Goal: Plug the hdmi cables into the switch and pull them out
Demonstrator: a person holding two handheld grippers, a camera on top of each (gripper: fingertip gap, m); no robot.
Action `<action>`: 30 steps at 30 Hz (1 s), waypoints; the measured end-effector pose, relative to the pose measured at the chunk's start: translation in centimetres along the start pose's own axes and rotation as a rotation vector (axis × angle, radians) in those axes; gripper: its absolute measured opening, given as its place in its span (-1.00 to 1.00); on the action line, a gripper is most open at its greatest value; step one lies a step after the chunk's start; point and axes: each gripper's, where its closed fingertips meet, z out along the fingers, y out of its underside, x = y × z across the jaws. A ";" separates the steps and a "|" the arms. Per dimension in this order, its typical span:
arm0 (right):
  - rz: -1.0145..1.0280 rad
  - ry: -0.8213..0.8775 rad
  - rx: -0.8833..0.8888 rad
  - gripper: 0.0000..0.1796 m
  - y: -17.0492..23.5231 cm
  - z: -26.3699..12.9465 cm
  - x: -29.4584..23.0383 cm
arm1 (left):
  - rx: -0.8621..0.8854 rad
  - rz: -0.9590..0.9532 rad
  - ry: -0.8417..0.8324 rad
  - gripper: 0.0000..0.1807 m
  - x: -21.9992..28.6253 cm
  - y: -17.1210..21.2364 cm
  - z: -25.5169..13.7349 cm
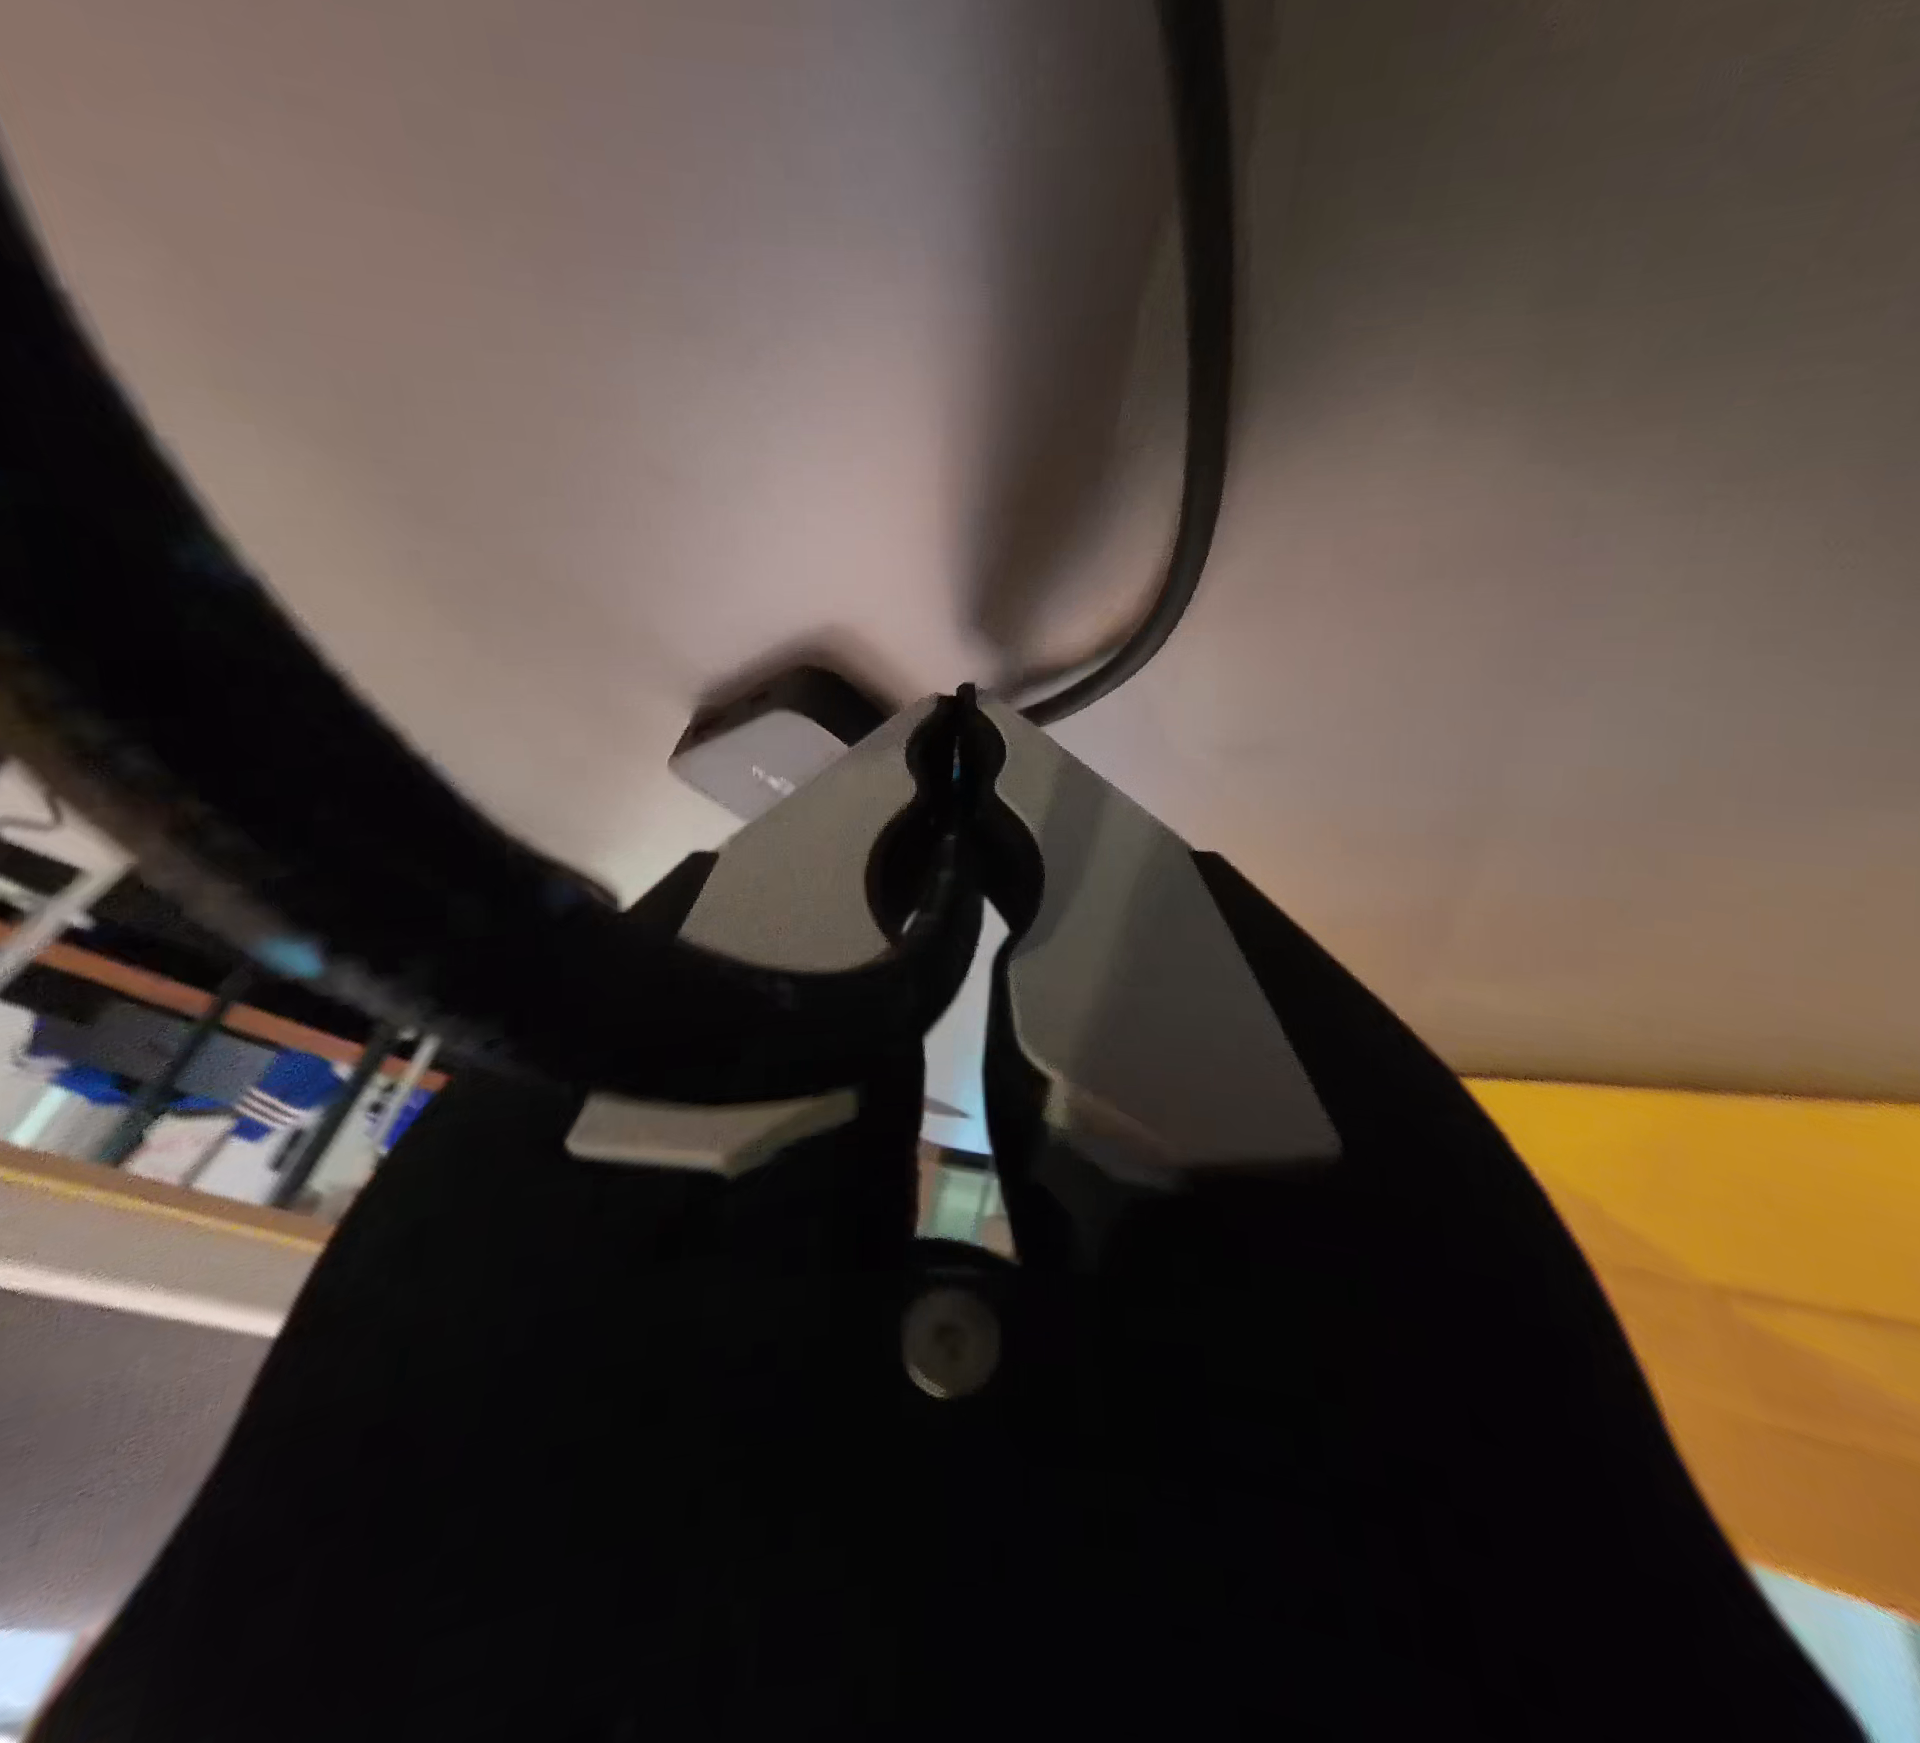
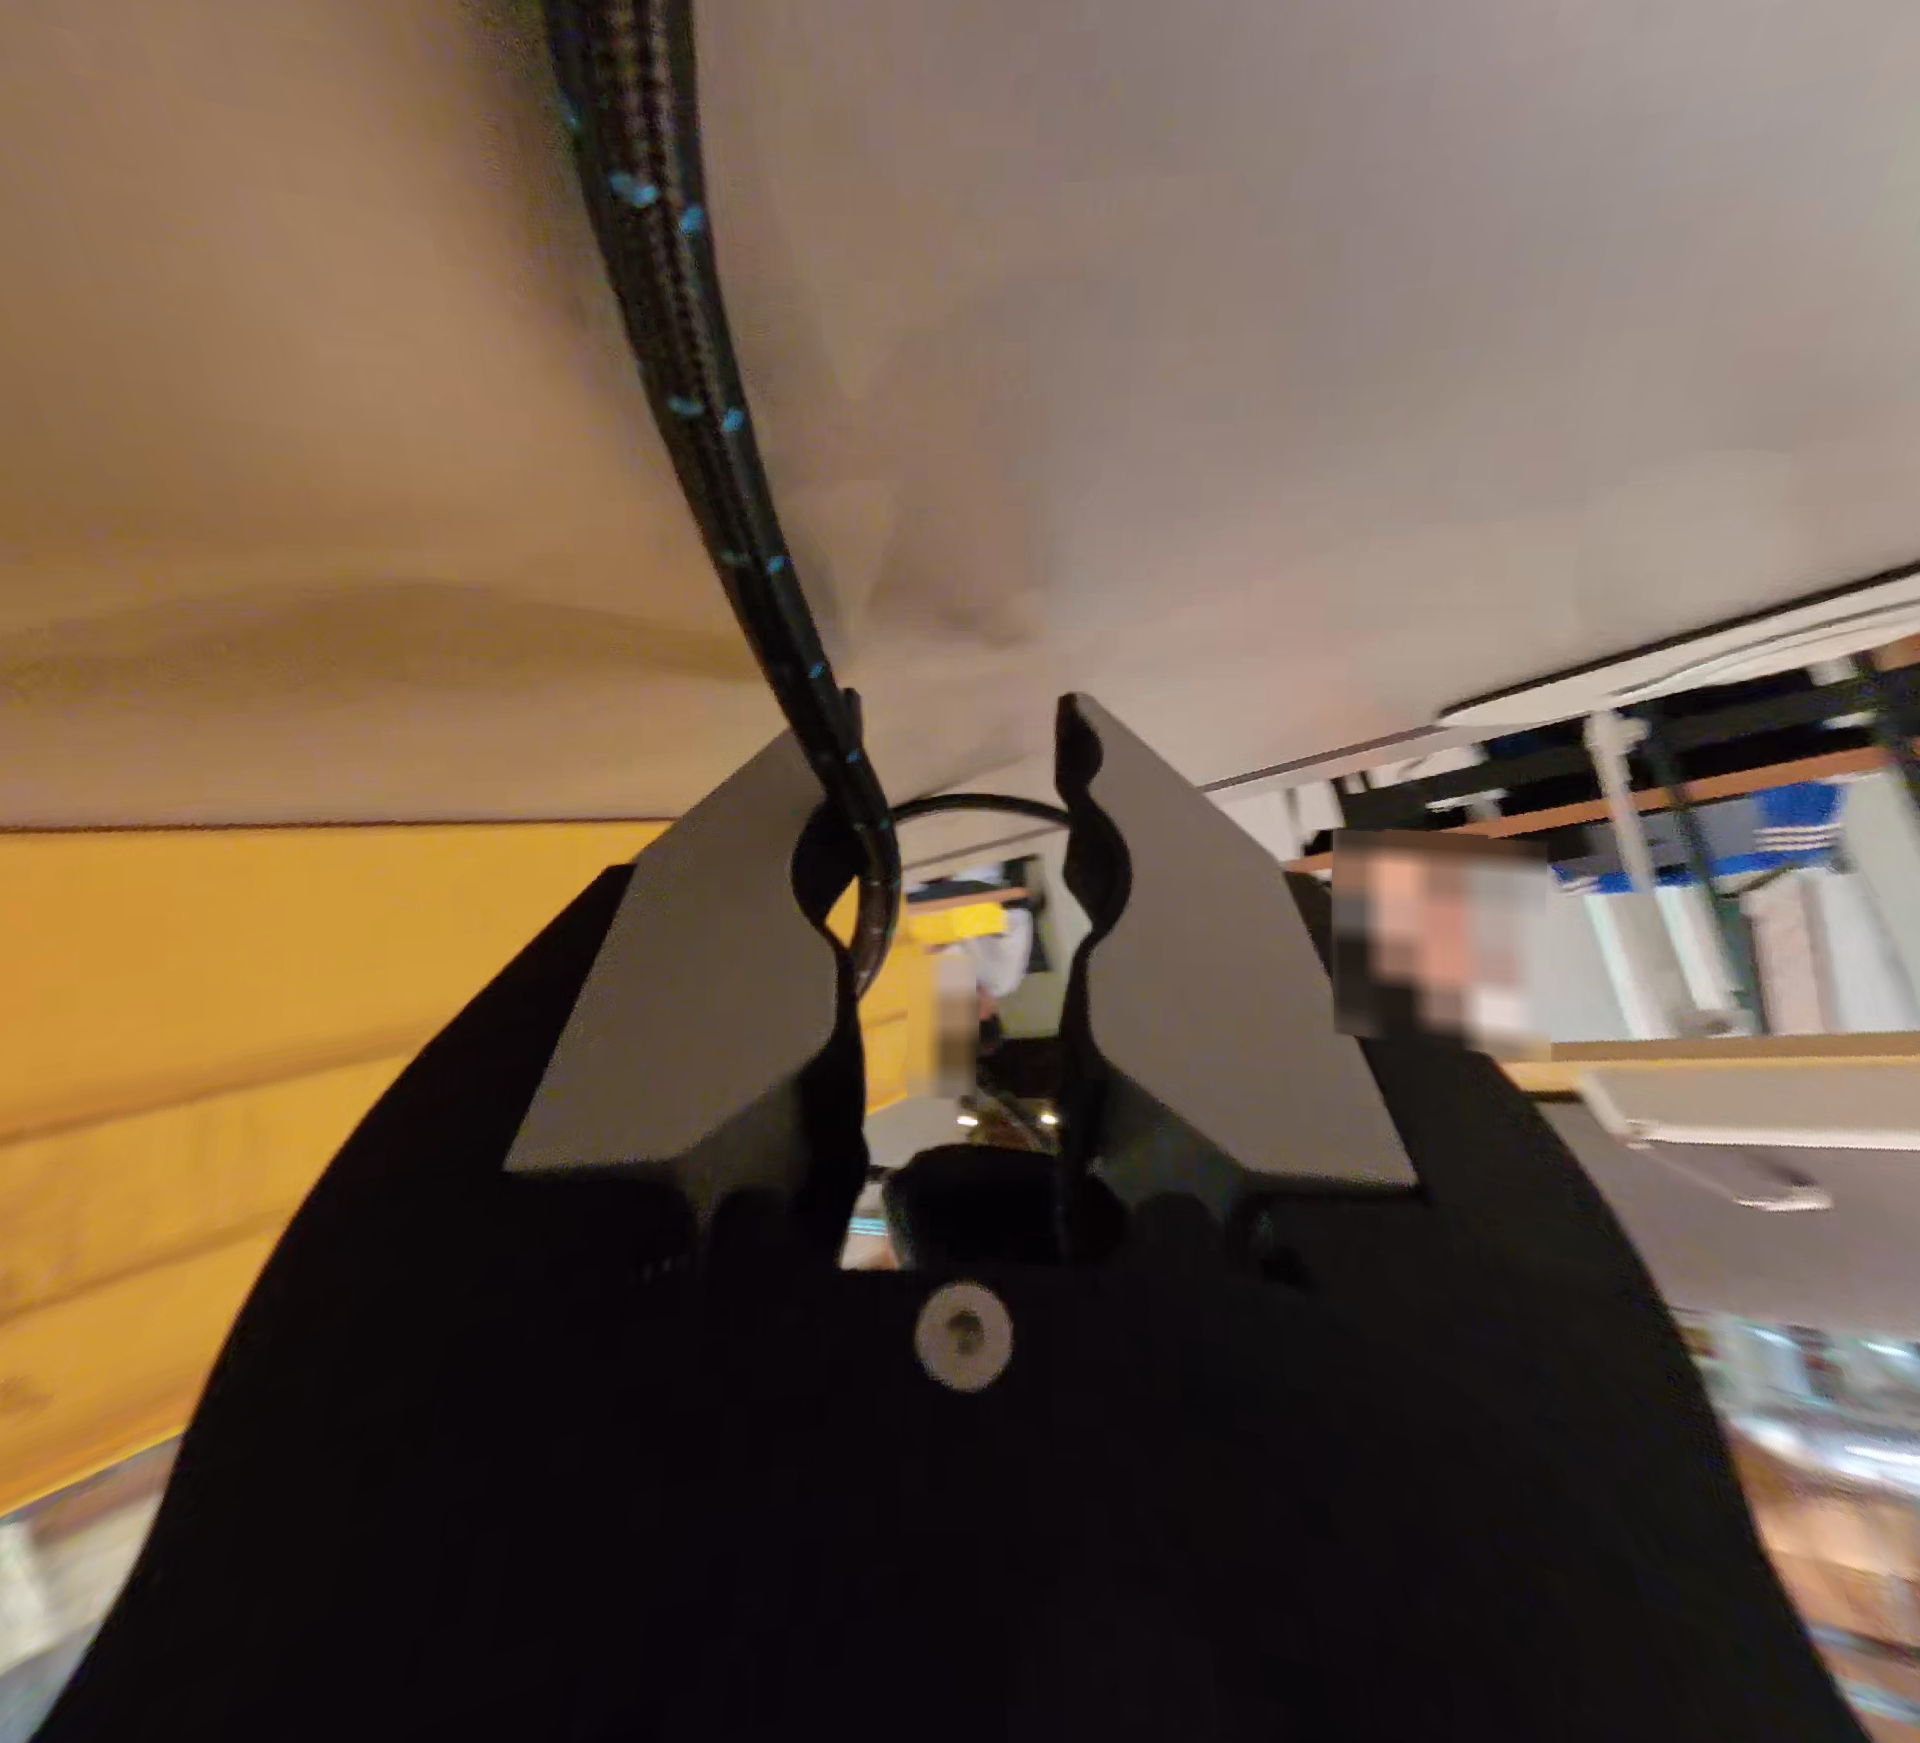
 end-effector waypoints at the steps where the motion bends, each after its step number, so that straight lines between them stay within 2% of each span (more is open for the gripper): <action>1: 0.047 -0.027 0.011 -0.56 0.5 -0.2 -0.4 | 0.000 -0.055 -0.013 -1.00 0.0 0.5 0.0; 4: 0.191 -0.088 0.057 -0.47 1.9 -1.3 -1.4 | 0.054 -0.219 -0.030 -1.00 0.3 1.2 -0.2; 9: 0.491 -0.107 0.219 -0.48 3.6 -5.2 -0.8 | 0.070 -0.391 -0.058 -1.00 0.6 2.7 -0.8; 13: 0.856 -0.007 0.591 -0.52 3.1 -10.8 2.9 | 0.115 -0.487 -0.043 -1.00 0.8 3.0 -2.0; 17: 1.091 0.103 0.923 -0.51 1.1 -15.6 6.1 | 0.165 -0.522 -0.029 -1.00 0.7 2.0 -3.3; 20: 1.167 0.088 1.087 -0.49 -1.8 -16.4 6.9 | 0.200 -0.546 -0.026 -1.00 0.5 1.1 -4.3; 24: 1.262 0.092 1.300 -0.54 -3.5 -17.7 7.8 | 0.295 -0.612 0.008 -1.00 0.3 -0.2 -5.8; 28: 1.309 0.188 1.455 -0.64 -2.6 -20.2 8.4 | 0.397 -0.656 0.079 -1.00 0.5 -1.5 -6.6; 30: 1.257 0.210 1.551 -0.71 -2.6 -22.1 7.9 | 0.435 -0.665 0.120 -1.00 0.7 -1.9 -6.8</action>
